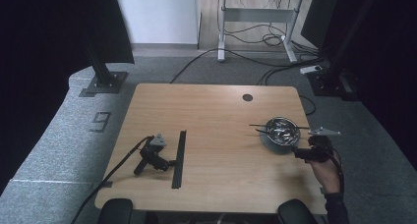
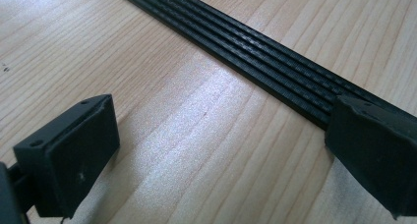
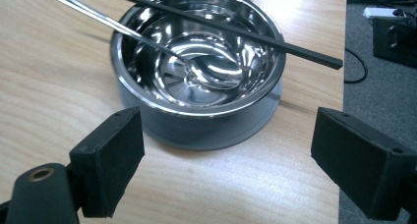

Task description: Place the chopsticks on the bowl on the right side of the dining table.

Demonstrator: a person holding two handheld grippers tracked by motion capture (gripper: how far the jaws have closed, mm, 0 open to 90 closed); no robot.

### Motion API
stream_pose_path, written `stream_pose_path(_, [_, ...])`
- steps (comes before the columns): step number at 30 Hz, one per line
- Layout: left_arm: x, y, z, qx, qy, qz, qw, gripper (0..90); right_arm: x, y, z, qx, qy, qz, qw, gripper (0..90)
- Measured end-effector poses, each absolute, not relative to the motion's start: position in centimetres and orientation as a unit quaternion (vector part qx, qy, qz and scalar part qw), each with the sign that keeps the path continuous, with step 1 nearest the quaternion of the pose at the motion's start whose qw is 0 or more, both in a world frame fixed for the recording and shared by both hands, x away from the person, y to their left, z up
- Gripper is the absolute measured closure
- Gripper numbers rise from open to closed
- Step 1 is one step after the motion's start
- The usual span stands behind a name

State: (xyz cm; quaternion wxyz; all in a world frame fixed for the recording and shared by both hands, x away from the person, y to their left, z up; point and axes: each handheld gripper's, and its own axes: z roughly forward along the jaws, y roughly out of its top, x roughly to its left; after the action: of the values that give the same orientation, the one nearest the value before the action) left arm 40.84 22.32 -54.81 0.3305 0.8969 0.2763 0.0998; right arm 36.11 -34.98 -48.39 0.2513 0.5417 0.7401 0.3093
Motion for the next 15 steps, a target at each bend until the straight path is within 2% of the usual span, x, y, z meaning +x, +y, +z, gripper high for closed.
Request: stream_pose_path(15, [40.8,22.3,-54.8,0.897,0.276,0.100,0.330,0.0,34.1,-32.8,-47.4,0.503,0.765,0.334,0.223,11.3])
